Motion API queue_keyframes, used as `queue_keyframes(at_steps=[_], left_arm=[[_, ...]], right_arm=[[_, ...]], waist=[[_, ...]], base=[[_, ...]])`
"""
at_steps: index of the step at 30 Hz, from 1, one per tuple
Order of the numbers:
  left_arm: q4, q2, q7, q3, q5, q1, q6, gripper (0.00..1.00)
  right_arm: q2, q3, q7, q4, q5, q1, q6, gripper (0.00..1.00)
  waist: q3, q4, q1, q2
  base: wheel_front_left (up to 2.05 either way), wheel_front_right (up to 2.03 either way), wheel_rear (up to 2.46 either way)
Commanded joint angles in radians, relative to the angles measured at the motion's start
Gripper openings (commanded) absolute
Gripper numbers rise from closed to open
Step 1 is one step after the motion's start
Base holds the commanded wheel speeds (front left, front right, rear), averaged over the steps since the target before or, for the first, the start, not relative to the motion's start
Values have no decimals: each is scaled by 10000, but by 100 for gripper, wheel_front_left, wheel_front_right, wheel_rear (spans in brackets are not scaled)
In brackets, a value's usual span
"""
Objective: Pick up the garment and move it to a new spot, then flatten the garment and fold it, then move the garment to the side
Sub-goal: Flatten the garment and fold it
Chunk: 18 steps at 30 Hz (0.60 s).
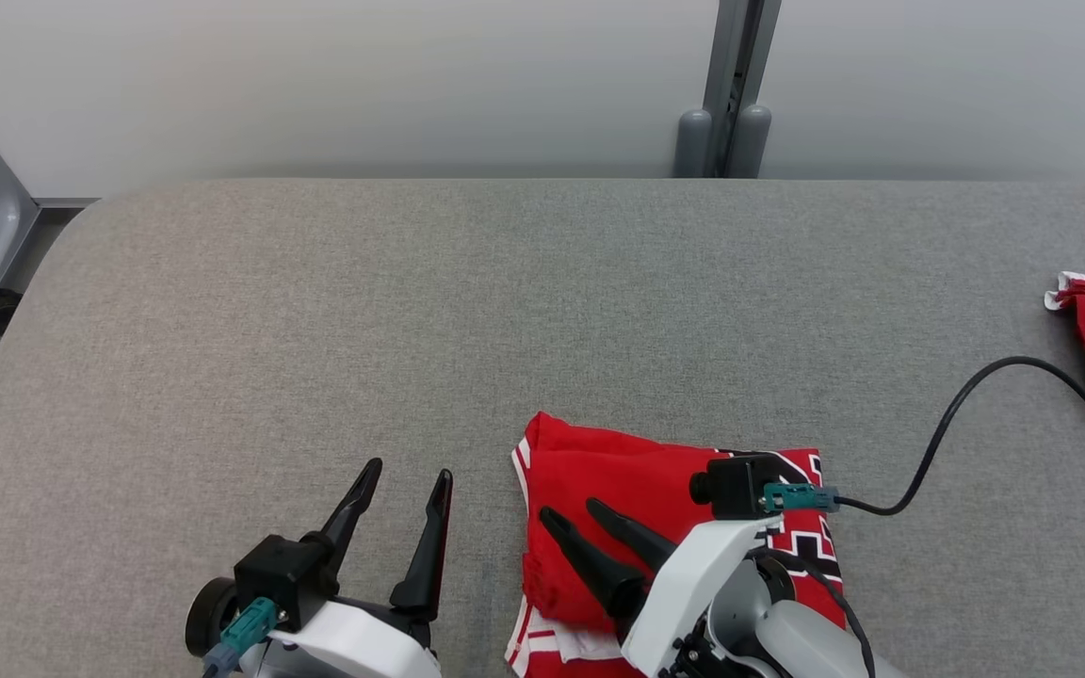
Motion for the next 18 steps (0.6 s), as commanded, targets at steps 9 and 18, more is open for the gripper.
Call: queue_keyframes(at_steps=[9,18], left_arm=[[-25,98,56,-121,-19,98,76,100],[-51,96,59,-275,-6,251,120,100]], right_arm=[[-491,145,-1420,52,-749,-490,5,100],[-1042,-1852,-2824,437,-2973,-123,5,100]], waist=[[-178,-175,0,-1],[-398,-430,0,-1]], base=[[0,0,0],[0,0,0]])
